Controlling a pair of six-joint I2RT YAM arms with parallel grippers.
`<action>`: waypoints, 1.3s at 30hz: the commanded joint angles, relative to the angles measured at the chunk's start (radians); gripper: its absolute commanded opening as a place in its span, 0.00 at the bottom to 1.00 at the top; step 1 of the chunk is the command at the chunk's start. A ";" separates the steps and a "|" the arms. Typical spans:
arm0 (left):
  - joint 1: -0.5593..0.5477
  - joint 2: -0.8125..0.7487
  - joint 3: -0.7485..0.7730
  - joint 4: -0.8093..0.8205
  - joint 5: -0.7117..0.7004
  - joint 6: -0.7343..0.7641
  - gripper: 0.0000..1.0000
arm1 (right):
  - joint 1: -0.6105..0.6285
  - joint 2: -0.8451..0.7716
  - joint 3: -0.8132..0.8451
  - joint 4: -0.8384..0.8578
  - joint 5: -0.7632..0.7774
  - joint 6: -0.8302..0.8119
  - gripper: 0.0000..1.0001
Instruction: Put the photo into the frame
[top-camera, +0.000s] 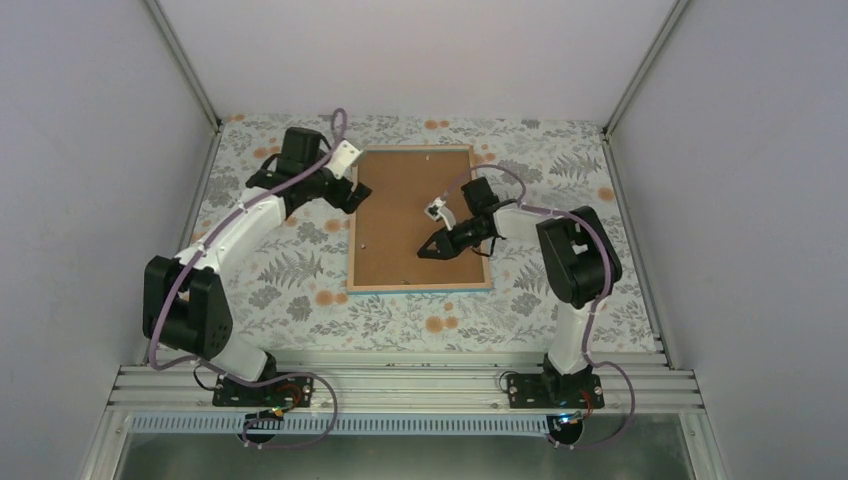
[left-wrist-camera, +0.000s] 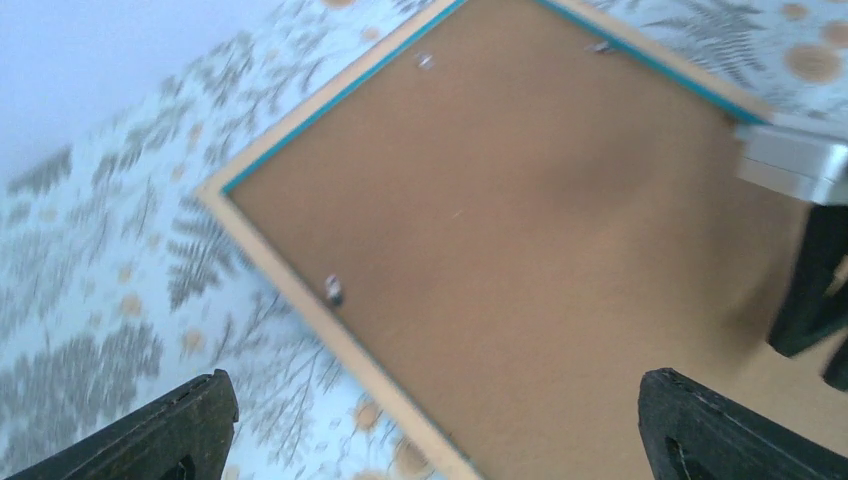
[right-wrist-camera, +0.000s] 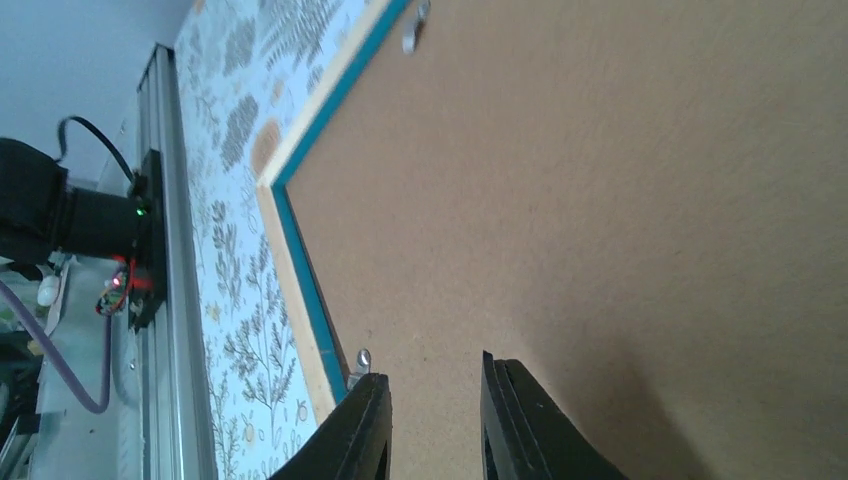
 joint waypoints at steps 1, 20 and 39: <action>0.087 0.047 0.016 -0.097 0.094 -0.131 1.00 | 0.044 0.065 -0.007 -0.032 0.041 -0.018 0.24; 0.121 0.102 -0.145 -0.067 0.037 -0.075 0.97 | 0.188 0.058 -0.165 -0.150 -0.135 -0.138 0.26; 0.164 0.189 -0.175 -0.043 0.136 -0.150 0.73 | 0.228 -0.164 -0.092 0.329 0.258 -0.091 0.45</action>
